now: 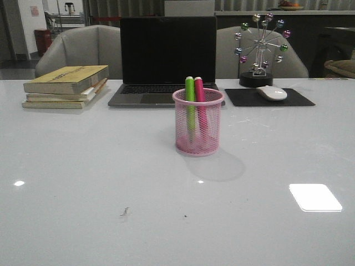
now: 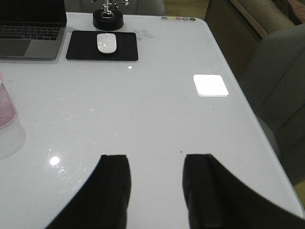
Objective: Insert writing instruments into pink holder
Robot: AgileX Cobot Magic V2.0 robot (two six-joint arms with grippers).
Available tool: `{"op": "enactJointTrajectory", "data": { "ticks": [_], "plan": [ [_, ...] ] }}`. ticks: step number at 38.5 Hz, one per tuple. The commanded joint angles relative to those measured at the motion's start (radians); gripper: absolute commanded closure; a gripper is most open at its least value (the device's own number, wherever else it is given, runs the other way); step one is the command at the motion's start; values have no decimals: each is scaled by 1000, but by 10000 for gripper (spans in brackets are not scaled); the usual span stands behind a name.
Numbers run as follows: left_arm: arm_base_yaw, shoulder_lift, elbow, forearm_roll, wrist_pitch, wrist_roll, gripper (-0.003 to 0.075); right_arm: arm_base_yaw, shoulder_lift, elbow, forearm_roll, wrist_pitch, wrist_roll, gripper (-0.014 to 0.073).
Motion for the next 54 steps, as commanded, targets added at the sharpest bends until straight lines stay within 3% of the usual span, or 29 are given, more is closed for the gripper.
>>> {"op": "enactJointTrajectory", "data": {
  "ticks": [1, 17, 32, 54],
  "plan": [
    [2, -83, 23, 3, -5, -2, 348, -6, 11, -20, -40, -79, -6, 201],
    [2, -219, 79, 3, 15, -2, 348, -6, 11, -20, -21, -79, -11, 216],
    [2, -219, 79, 3, 15, -2, 348, -6, 11, -20, -14, -79, -11, 548],
    [2, -219, 79, 3, 15, -2, 348, -6, 11, -20, -13, -43, -11, 545]
  ]
}}
